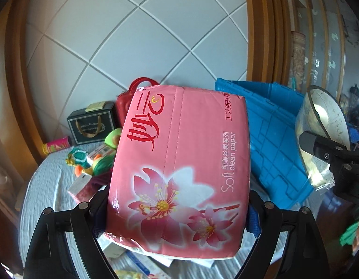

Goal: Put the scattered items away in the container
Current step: 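Carry the tissue pack and tape roll over the blue bin with both grippers, then open both grippers to drop the tissue pack and tape roll into the bin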

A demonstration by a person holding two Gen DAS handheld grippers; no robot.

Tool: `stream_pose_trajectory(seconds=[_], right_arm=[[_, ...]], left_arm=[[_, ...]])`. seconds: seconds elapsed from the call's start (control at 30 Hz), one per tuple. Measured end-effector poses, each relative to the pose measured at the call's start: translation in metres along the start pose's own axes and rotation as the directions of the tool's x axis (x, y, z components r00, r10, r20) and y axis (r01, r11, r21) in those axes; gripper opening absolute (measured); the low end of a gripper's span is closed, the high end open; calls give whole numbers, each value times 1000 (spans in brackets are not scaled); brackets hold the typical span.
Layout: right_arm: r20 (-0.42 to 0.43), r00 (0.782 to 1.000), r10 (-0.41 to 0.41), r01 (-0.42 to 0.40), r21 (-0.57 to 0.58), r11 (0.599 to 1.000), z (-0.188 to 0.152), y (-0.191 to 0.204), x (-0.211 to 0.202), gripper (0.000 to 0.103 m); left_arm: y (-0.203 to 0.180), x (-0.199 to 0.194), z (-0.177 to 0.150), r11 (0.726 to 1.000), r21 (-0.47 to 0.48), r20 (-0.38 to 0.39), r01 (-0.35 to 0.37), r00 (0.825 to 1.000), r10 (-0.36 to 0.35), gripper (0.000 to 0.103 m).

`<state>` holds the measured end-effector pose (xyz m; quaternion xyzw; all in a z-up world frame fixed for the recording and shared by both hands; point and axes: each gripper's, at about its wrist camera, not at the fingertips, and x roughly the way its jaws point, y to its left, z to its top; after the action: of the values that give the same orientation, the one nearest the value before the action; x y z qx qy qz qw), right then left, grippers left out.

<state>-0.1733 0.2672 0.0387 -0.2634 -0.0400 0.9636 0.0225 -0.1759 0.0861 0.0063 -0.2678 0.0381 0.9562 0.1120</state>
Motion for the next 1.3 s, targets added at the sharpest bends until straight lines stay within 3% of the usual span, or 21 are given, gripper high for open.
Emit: stream_pose_trajectory(seconds=[0.17, 0.3, 0.43, 0.73, 0.93, 1.3], right_arm=[[41, 994, -104, 102, 41, 994, 24, -78, -11, 80], [39, 982, -182, 180, 65, 982, 35, -148, -11, 80], [-34, 978, -208, 210, 49, 977, 32, -220, 15, 80], [-178, 974, -142, 139, -28, 990, 9, -341, 77, 80], [-244, 968, -63, 57, -33, 998, -5, -374, 108, 80], [-262, 964, -35, 24, -46, 999, -10, -382, 127, 80]], left_arm=[[-71, 15, 56, 996, 28, 73, 87, 993, -89, 90], [-147, 30, 90, 987, 109, 94, 115, 988, -126, 90], [-226, 60, 113, 977, 129, 37, 170, 984, -176, 90], [-368, 120, 108, 990, 90, -120, 113, 987, -102, 90], [-395, 145, 98, 997, 78, -210, 28, 978, -11, 90], [-401, 167, 90, 998, 58, -253, 1, 967, 13, 94]])
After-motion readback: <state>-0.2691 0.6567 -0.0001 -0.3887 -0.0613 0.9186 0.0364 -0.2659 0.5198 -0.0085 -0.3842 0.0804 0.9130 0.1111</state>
